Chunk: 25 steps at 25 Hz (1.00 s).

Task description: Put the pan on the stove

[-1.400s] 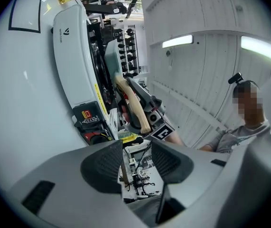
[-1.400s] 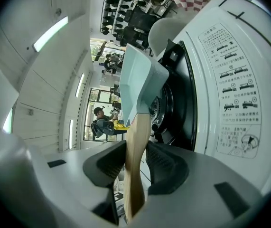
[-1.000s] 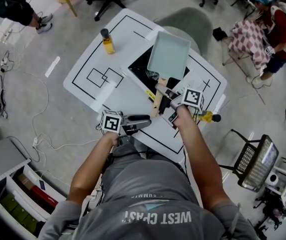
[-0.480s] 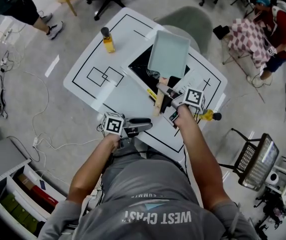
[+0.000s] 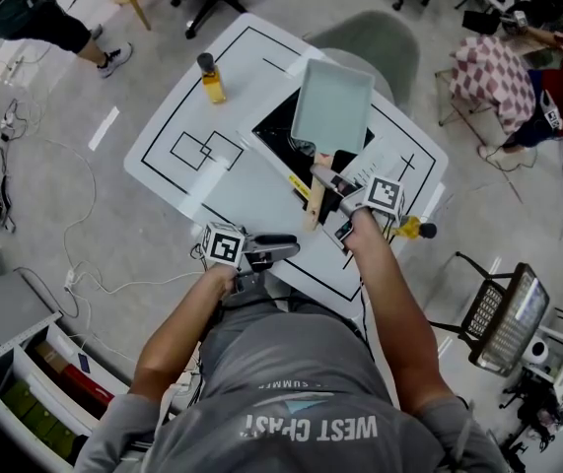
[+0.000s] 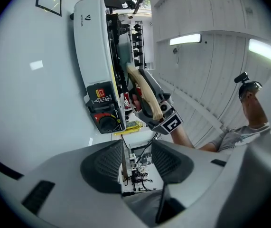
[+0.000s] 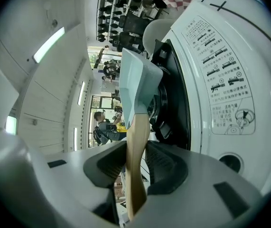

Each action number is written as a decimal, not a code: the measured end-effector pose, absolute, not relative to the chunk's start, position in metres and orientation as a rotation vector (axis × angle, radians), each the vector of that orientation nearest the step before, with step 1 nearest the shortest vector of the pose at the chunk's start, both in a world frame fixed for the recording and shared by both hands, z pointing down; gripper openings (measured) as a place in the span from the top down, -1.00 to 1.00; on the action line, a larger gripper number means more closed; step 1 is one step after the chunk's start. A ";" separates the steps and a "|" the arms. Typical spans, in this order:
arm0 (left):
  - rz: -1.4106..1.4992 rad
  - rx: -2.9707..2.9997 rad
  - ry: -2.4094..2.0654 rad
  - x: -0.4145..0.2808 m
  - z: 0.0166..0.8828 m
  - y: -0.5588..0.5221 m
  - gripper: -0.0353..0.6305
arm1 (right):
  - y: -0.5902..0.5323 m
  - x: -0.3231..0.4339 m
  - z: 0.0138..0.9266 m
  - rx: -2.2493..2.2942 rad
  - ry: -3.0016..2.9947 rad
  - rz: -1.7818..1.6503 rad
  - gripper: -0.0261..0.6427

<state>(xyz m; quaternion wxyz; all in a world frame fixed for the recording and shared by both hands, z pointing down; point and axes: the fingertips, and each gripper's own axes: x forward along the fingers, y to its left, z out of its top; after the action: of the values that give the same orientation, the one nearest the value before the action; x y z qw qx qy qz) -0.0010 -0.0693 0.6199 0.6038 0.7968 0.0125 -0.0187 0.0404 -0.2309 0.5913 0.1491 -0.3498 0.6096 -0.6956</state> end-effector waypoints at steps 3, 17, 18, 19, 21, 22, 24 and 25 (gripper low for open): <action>-0.038 1.840 0.029 0.000 0.620 -0.071 0.34 | -0.231 0.041 0.591 -0.987 1.732 -2.009 0.55; -0.028 1.835 0.020 0.017 0.617 -0.086 0.34 | -0.231 0.047 0.597 -0.980 1.750 -2.031 0.53; -0.024 1.839 0.016 0.017 0.616 -0.088 0.34 | -0.230 0.047 0.596 -0.985 1.757 -2.024 0.51; -0.017 1.844 0.011 0.018 0.615 -0.089 0.34 | -0.230 0.047 0.595 -0.988 1.762 -2.017 0.50; -0.011 1.852 0.011 0.019 0.614 -0.090 0.34 | -0.231 0.047 0.594 -1.003 1.774 -2.003 0.47; -0.015 1.853 0.016 0.019 0.613 -0.090 0.34 | -0.231 0.047 0.594 -1.014 1.783 -1.996 0.45; -0.025 1.855 0.025 0.019 0.613 -0.090 0.34 | -0.231 0.046 0.593 -1.034 1.796 -1.982 0.41; -0.029 1.852 0.025 0.019 0.613 -0.089 0.34 | -0.231 0.045 0.593 -1.044 1.797 -1.977 0.40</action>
<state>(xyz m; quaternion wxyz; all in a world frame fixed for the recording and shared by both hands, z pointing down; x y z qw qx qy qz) 0.0188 -0.0893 0.6127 0.6011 0.7990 0.0108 -0.0123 0.0452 -0.2310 0.5925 0.1363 -0.3606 0.6206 -0.6829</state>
